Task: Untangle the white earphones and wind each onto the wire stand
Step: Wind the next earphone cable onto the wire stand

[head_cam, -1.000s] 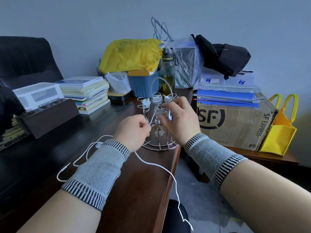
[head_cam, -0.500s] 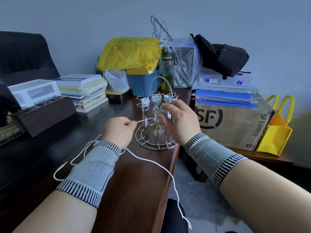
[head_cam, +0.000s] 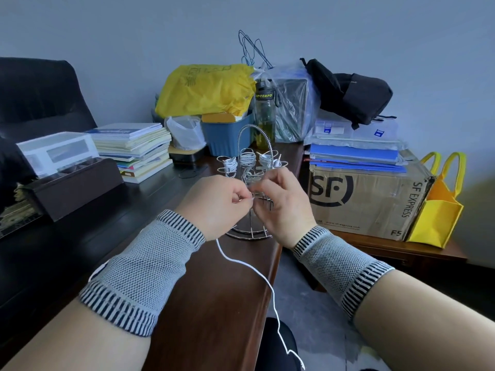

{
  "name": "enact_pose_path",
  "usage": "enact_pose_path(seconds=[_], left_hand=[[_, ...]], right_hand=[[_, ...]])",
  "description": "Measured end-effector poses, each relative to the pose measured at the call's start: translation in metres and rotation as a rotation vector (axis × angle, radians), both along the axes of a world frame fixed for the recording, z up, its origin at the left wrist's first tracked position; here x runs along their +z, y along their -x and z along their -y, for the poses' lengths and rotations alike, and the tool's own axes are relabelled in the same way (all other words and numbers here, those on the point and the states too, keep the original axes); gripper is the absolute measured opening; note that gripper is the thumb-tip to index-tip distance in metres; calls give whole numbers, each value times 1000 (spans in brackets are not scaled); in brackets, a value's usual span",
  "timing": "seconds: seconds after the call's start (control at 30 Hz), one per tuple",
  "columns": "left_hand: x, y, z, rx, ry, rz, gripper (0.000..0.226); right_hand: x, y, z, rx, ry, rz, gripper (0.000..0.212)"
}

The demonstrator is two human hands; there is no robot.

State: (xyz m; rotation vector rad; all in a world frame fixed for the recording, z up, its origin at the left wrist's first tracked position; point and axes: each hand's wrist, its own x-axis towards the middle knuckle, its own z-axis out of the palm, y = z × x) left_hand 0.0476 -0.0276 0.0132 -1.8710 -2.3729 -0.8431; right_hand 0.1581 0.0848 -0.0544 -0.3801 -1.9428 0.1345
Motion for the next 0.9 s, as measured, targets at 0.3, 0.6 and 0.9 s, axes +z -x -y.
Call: enact_pose_path(seconds=[0.3, 0.6, 0.9], left_hand=[[-1, 23, -6, -18, 1, 329, 16], [-5, 0, -44, 331, -178, 70, 38], [-13, -3, -62, 404, -48, 31, 37]], right_hand=[[-10, -5, 1, 31, 531, -133, 10], [7, 7, 5, -3, 987, -281, 34], [22, 11, -4, -215, 897, -98, 43]])
